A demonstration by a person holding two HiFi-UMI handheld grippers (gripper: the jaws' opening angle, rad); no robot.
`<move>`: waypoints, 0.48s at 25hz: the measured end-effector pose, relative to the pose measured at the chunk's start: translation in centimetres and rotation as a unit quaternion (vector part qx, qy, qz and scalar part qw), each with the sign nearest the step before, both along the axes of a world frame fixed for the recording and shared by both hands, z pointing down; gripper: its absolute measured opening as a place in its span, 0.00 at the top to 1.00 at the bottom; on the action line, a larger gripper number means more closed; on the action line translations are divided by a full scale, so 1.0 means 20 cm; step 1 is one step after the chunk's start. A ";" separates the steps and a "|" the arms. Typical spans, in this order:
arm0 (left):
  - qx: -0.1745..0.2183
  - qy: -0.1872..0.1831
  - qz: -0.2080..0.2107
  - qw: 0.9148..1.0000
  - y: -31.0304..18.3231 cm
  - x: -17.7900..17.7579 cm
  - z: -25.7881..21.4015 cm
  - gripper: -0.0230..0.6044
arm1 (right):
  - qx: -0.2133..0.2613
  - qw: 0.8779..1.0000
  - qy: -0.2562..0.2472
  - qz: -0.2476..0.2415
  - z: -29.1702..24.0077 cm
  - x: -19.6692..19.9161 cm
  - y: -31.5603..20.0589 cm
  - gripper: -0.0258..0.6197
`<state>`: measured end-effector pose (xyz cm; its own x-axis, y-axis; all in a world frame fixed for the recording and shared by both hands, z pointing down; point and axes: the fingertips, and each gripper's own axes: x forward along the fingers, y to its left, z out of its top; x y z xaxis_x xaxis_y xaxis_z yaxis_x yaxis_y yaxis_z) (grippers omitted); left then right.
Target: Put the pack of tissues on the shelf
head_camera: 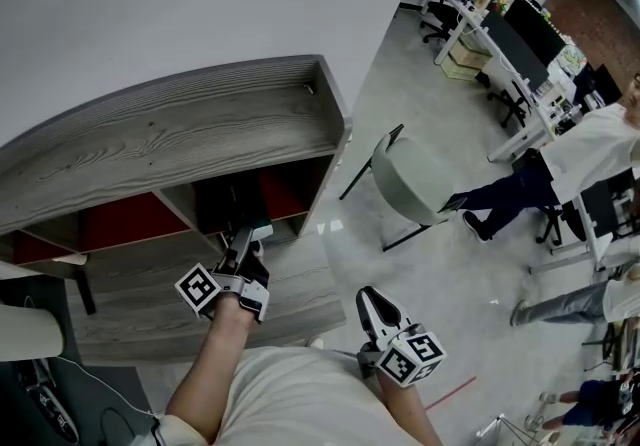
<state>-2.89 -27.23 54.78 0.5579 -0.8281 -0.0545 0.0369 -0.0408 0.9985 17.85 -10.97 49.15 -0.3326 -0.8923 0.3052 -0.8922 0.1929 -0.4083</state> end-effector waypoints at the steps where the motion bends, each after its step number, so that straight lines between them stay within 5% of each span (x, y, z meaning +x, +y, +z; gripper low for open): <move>1: -0.002 -0.001 -0.007 1.000 0.00 -0.04 0.01 0.45 | -0.001 1.000 -0.001 -0.001 0.01 -0.01 0.00 0.86; 12: 0.003 0.010 -0.065 0.998 -0.02 -0.33 0.01 0.44 | -0.006 0.999 -0.008 -0.038 0.04 -0.13 -0.01 0.86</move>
<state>-9.57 -27.62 54.95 0.4438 -0.8935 -0.0684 0.0499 -0.0516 0.9974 15.21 -11.22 49.96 -0.4031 -0.8613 0.3093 -0.8691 0.2544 -0.4242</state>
